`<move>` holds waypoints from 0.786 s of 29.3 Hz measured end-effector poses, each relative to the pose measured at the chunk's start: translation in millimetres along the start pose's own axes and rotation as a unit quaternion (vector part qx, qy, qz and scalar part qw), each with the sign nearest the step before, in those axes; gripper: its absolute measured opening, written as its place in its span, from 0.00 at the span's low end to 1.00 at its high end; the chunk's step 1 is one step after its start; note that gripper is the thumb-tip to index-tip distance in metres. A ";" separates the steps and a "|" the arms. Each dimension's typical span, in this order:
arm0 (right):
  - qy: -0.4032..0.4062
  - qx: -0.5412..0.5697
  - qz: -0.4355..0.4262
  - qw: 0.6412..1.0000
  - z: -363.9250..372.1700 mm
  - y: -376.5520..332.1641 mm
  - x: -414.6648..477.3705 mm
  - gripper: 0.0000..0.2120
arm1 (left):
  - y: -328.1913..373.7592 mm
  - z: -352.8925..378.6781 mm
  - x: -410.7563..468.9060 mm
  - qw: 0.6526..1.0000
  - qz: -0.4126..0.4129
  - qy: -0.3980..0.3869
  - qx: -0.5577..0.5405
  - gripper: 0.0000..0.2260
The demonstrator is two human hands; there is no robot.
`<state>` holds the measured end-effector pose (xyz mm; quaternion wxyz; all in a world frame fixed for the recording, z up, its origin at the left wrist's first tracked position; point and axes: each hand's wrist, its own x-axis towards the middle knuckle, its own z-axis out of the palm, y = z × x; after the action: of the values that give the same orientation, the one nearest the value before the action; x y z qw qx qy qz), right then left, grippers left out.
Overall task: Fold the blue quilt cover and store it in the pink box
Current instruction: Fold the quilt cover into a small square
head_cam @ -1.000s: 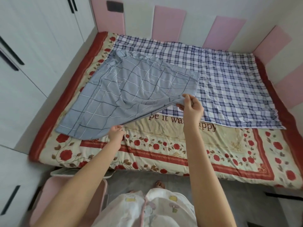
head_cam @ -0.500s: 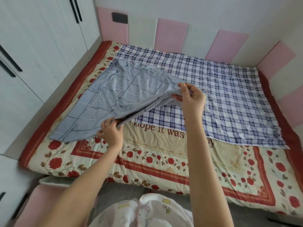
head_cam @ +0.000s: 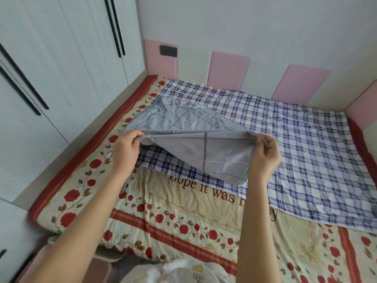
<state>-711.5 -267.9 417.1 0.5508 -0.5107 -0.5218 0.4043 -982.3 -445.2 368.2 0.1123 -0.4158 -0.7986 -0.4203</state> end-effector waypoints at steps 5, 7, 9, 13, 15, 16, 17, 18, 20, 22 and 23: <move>0.039 0.056 -0.085 0.994 12.2 -24.2 6.7 0.05 | 0.8 9.4 9.7 0.999 -0.018 -0.018 -0.043 0.08; 0.049 0.070 -0.105 0.991 12.8 -33.4 12.7 0.05 | 8.4 6.4 12.7 0.998 -0.019 0.016 -0.057 0.07; 0.061 0.083 -0.115 0.988 11.8 -38.6 15.8 0.04 | 14.7 4.2 15.3 0.995 -0.041 0.031 -0.085 0.09; 0.078 0.070 -0.109 0.989 12.8 -38.1 13.5 0.05 | 12.0 11.0 28.0 0.990 -0.074 0.027 -0.116 0.12; 0.088 -0.007 -0.084 0.993 7.2 -33.0 14.1 0.07 | 10.7 13.0 29.6 0.993 -0.080 -0.006 -0.092 0.10; 0.085 -0.081 -0.067 0.991 5.6 -30.1 9.6 0.09 | 6.7 8.8 27.9 0.993 -0.077 -0.021 -0.081 0.10; 0.073 -0.173 -0.035 0.982 -0.5 -24.9 13.7 0.10 | 7.4 7.9 27.6 0.995 -0.065 -0.031 -0.076 0.10; 0.045 -0.280 0.014 0.959 -8.8 -22.3 19.4 0.11 | 11.6 8.3 28.5 0.995 -0.052 -0.041 -0.076 0.10; -0.037 -0.480 0.155 0.863 -21.5 -16.2 22.8 0.17 | 21.5 8.0 33.5 0.995 -0.020 -0.052 -0.078 0.10; -0.136 -0.537 0.217 0.804 -20.5 -14.8 11.3 0.24 | 31.7 8.5 38.6 0.995 0.015 -0.057 -0.081 0.09; -0.201 -0.505 0.182 0.820 -15.7 -15.1 6.1 0.26 | 40.8 11.0 40.4 0.994 0.035 -0.061 -0.087 0.10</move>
<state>-696.5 -266.5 434.0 0.0155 -0.7099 -0.6499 0.2709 -974.9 -401.5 406.3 0.0418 -0.4765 -0.7493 -0.4580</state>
